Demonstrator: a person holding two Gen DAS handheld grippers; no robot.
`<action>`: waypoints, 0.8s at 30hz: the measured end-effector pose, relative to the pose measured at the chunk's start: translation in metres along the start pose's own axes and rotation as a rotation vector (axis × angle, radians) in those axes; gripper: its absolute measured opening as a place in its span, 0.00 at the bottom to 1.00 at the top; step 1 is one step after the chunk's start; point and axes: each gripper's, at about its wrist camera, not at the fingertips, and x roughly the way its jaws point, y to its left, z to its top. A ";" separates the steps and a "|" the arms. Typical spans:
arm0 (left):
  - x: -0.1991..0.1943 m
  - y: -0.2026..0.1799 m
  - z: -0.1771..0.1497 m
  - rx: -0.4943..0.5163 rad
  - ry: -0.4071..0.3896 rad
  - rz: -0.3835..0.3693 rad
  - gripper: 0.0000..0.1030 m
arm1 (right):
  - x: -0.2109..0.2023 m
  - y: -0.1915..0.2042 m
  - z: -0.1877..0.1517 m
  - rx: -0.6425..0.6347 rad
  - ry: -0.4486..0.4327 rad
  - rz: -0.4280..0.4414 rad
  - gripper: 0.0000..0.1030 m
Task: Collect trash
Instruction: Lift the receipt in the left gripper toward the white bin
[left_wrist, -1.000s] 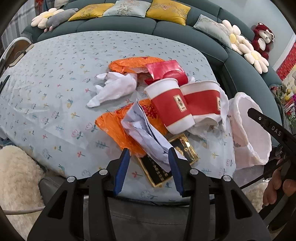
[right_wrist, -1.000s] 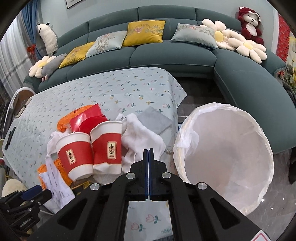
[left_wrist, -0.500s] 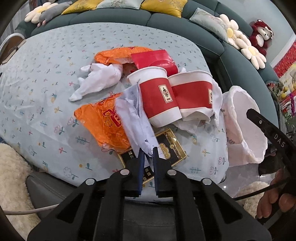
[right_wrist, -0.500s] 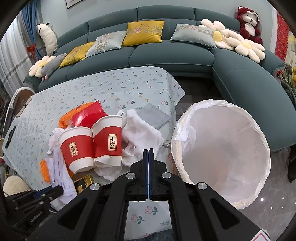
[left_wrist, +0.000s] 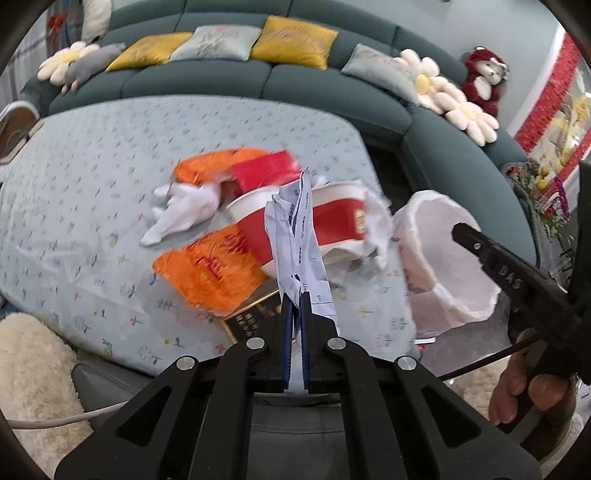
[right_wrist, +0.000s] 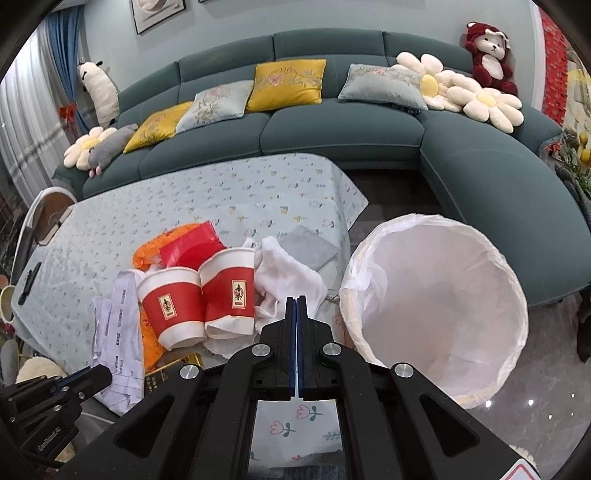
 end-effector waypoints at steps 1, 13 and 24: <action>-0.004 -0.004 0.001 0.010 -0.014 -0.008 0.04 | -0.004 -0.002 0.000 0.003 -0.009 -0.003 0.00; -0.018 -0.071 0.016 0.144 -0.081 -0.117 0.04 | -0.045 -0.045 0.001 0.064 -0.091 -0.070 0.00; -0.014 -0.092 0.026 0.160 -0.097 -0.130 0.04 | -0.052 -0.075 -0.002 0.104 -0.099 -0.098 0.00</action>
